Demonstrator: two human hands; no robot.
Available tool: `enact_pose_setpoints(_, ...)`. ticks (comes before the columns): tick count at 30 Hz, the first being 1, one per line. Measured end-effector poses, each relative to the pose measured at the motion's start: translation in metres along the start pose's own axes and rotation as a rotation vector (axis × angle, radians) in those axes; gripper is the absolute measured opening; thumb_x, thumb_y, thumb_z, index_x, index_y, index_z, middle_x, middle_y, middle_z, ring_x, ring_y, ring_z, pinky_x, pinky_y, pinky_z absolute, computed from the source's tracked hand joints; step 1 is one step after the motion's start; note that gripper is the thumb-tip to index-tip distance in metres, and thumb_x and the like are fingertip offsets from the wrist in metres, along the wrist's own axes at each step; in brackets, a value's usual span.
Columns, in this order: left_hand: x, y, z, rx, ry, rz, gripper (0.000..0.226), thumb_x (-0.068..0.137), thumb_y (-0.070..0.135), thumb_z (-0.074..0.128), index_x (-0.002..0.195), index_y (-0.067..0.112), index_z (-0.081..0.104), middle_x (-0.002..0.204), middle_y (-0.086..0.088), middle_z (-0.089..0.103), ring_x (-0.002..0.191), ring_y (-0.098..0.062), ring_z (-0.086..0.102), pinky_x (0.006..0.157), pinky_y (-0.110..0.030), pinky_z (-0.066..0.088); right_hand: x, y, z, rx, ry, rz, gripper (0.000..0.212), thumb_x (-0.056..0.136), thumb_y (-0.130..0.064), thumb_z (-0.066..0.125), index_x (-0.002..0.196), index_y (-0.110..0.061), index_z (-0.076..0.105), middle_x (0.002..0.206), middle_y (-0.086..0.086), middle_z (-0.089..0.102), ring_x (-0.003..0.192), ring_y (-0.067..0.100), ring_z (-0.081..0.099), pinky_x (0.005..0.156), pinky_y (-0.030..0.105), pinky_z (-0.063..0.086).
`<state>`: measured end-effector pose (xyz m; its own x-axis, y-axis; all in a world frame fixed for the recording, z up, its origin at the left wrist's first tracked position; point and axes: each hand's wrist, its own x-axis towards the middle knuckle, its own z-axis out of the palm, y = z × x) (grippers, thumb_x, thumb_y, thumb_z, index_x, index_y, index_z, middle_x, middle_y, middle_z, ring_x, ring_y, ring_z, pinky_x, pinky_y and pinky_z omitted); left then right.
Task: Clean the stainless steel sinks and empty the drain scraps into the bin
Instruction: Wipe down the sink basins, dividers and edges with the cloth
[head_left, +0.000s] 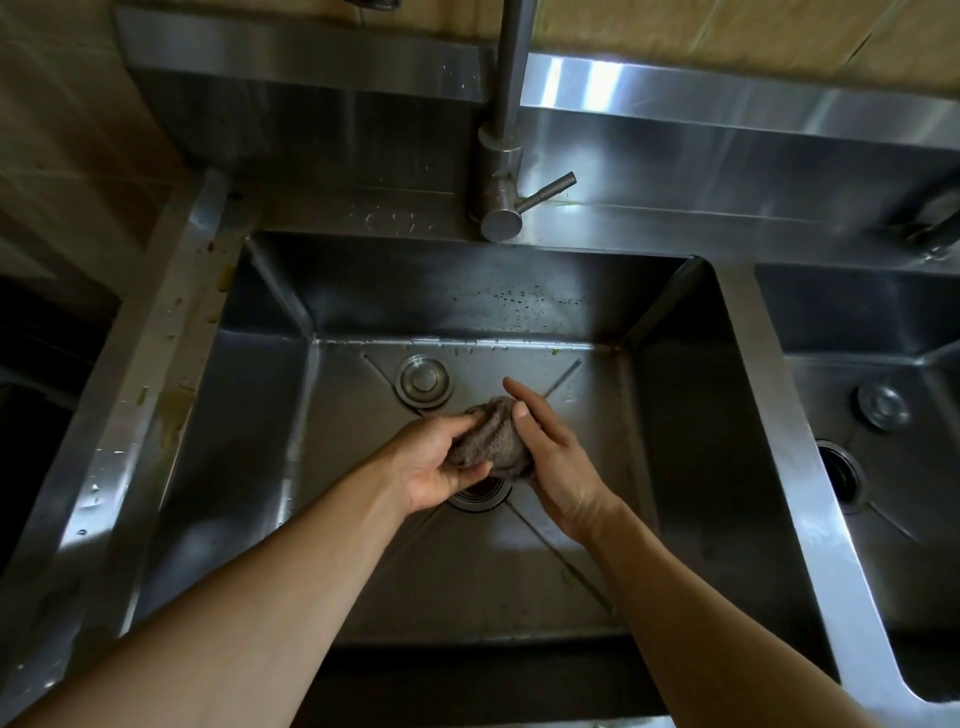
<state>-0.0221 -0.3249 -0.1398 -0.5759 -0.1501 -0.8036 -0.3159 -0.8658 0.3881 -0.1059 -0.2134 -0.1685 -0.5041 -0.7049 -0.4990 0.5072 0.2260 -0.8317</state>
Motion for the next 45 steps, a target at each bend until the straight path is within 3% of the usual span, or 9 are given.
enact_pose_setpoints(5,0.007,0.000,0.000,0.217,-0.018,0.064,0.012,0.099,0.015,0.046,0.098,0.007,0.056,0.088,-0.012,0.063,0.079,-0.019,0.061,0.047,-0.021,0.053,0.012,0.002,0.000,-0.135,0.120,-0.030,0.023,0.095,-0.023,0.055,0.092,-0.001,0.060,0.085,0.017,0.059,0.080,0.026,0.058,0.073,0.035,0.053)
enact_pose_setpoints(9,0.017,-0.004,-0.008,0.878,-0.008,0.306,0.026,0.099,0.030,0.046,0.114,0.013,0.035,0.111,-0.011,0.055,0.103,-0.020,0.057,0.075,-0.030,0.052,0.029,0.003,0.001,-0.137,0.168,0.122,0.026,0.095,-0.028,0.056,0.089,-0.004,0.059,0.077,0.015,0.061,0.069,0.025,0.059,0.062,0.033,0.054)
enact_pose_setpoints(12,0.021,-0.005,-0.018,1.215,-0.036,0.400,0.036,0.096,0.036,0.050,0.113,0.014,0.027,0.095,0.004,0.051,0.086,-0.003,0.051,0.067,-0.017,0.044,0.044,0.008,0.002,-0.364,0.131,0.233,0.030,0.097,-0.030,0.052,0.098,-0.003,0.062,0.074,0.010,0.062,0.058,0.017,0.056,0.042,0.019,0.042)
enact_pose_setpoints(17,0.042,-0.012,-0.034,1.517,-0.068,0.479,0.034,0.094,0.024,0.056,0.104,0.018,0.024,0.092,0.005,0.043,0.086,-0.009,0.048,0.066,-0.018,0.040,0.070,0.031,0.005,-0.515,0.092,0.350,0.030,0.099,-0.023,0.045,0.100,-0.001,0.065,0.089,0.015,0.066,0.083,0.026,0.061,0.084,0.041,0.052)
enact_pose_setpoints(22,0.070,-0.029,-0.048,1.743,0.026,0.660,0.024,0.096,0.021,0.052,0.094,0.018,0.029,0.092,0.003,0.040,0.081,-0.009,0.043,0.067,-0.021,0.029,0.089,0.049,0.004,-0.439,0.090,0.476,0.033,0.099,-0.022,0.044,0.079,-0.006,0.064,0.077,0.012,0.063,0.073,0.024,0.059,0.069,0.036,0.051)
enact_pose_setpoints(28,0.082,-0.033,-0.058,1.665,0.040,0.583,0.025,0.095,0.016,0.054,0.101,0.010,0.031,0.093,-0.001,0.040,0.083,-0.014,0.045,0.064,-0.024,0.030,0.094,0.061,0.000,-0.283,0.077,0.549,0.030,0.099,-0.023,0.045,0.080,-0.008,0.062,0.080,0.014,0.060,0.067,0.023,0.057,0.060,0.032,0.049)
enact_pose_setpoints(34,0.074,-0.035,-0.058,1.264,0.085,0.304,0.042,0.090,0.014,0.062,0.125,0.011,0.038,0.114,-0.003,0.052,0.109,-0.018,0.052,0.083,-0.026,0.041,0.066,0.034,-0.025,0.020,-0.149,0.553,0.038,0.094,-0.012,0.038,0.126,0.002,0.053,0.106,0.017,0.057,0.087,0.024,0.056,0.067,0.029,0.050)
enact_pose_setpoints(40,0.048,-0.025,-0.045,0.394,0.020,-0.016,0.013,0.095,0.007,0.050,0.088,0.011,0.060,0.077,-0.004,0.067,0.060,-0.009,0.063,0.047,-0.020,0.050,0.040,0.023,-0.043,-0.203,-0.378,0.313,0.086,0.073,0.022,0.060,0.143,-0.021,0.035,0.130,0.009,0.051,0.121,0.026,0.051,0.097,0.033,0.049)
enact_pose_setpoints(45,0.039,-0.016,-0.040,0.127,-0.015,-0.112,0.018,0.093,0.017,0.051,0.093,0.002,0.062,0.071,-0.010,0.063,0.049,-0.012,0.060,0.040,-0.020,0.049,0.029,0.022,-0.033,-0.319,-0.258,0.159,0.038,0.087,-0.005,0.064,0.123,-0.011,0.053,0.119,0.013,0.062,0.107,0.021,0.060,0.090,0.034,0.051)
